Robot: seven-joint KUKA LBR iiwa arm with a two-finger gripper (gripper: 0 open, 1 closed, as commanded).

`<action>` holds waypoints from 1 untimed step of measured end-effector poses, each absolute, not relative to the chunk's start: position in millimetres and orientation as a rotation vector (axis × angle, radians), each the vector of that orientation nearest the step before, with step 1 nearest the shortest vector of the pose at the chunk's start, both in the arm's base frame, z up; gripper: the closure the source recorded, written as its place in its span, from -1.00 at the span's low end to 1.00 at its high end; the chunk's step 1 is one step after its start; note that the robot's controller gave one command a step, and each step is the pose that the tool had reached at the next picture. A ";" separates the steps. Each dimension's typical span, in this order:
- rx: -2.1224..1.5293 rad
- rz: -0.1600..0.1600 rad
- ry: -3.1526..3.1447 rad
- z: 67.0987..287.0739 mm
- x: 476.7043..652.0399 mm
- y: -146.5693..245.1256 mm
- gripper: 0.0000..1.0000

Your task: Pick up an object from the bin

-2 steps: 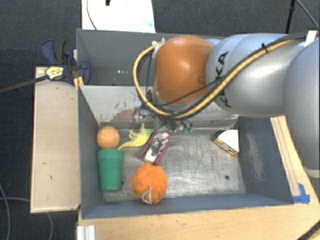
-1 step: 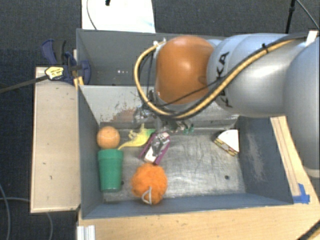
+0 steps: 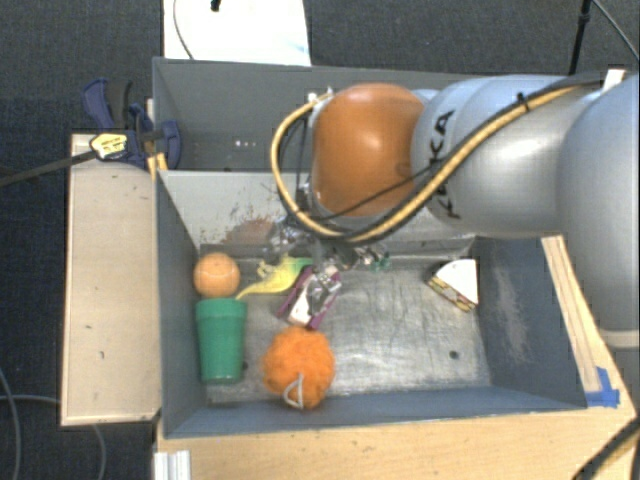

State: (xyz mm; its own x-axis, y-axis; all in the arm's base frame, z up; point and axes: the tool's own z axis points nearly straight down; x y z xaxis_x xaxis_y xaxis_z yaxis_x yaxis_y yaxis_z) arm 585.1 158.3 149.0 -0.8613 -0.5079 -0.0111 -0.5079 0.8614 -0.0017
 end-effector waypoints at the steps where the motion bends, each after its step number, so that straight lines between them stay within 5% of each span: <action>1: -1.261 0.010 2.853 80.6 582.3 147.3 1.00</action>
Offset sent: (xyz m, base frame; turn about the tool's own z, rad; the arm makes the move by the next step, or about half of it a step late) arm 0.0000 0.0000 0.0000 0.0000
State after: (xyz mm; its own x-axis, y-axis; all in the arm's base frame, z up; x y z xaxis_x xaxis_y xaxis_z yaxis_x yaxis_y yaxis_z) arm 582.3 147.3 80.6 -0.6731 -0.7392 -0.0229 -0.7393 0.6733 -0.0032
